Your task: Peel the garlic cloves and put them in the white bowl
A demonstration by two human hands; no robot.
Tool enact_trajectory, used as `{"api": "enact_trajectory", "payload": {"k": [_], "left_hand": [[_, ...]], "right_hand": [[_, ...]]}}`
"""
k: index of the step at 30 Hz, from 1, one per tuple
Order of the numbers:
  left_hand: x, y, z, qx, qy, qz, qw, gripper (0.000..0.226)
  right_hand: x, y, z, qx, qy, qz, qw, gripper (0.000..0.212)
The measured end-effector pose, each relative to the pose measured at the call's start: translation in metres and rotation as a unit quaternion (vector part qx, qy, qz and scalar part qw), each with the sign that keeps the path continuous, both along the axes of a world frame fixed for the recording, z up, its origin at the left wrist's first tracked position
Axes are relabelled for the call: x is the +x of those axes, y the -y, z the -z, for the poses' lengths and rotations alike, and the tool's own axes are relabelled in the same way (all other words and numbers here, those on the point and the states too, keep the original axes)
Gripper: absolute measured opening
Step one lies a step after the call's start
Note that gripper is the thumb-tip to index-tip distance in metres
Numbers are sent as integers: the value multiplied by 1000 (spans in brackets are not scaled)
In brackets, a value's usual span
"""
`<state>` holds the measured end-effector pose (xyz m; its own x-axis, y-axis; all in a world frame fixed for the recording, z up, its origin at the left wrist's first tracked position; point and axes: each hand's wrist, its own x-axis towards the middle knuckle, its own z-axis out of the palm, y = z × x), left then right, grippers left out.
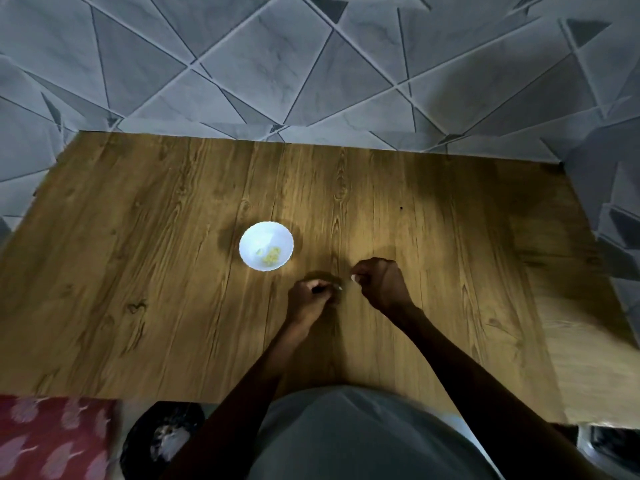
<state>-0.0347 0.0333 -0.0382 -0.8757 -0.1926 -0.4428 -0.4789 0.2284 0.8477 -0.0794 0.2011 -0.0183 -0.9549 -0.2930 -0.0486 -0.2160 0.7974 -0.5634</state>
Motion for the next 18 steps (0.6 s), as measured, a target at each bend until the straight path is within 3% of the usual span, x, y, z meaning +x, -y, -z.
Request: {"api": "enact_trajectory", "payload": {"k": [4, 8, 13, 18], "left_hand": [[2, 4, -6, 19, 6, 27, 999, 10], [7, 7, -19, 18, -2, 58, 998, 16], [13, 23, -14, -157, -20, 138, 978, 17], [16, 31, -12, -248, -71, 173, 951, 17]], "right_hand": [[15, 6, -7, -103, 33, -32, 994, 5], [20, 11, -2, -113, 52, 1, 992, 4], [33, 17, 6, -56, 11, 4, 998, 14], [43, 15, 11, -54, 48, 37, 997, 5]]}}
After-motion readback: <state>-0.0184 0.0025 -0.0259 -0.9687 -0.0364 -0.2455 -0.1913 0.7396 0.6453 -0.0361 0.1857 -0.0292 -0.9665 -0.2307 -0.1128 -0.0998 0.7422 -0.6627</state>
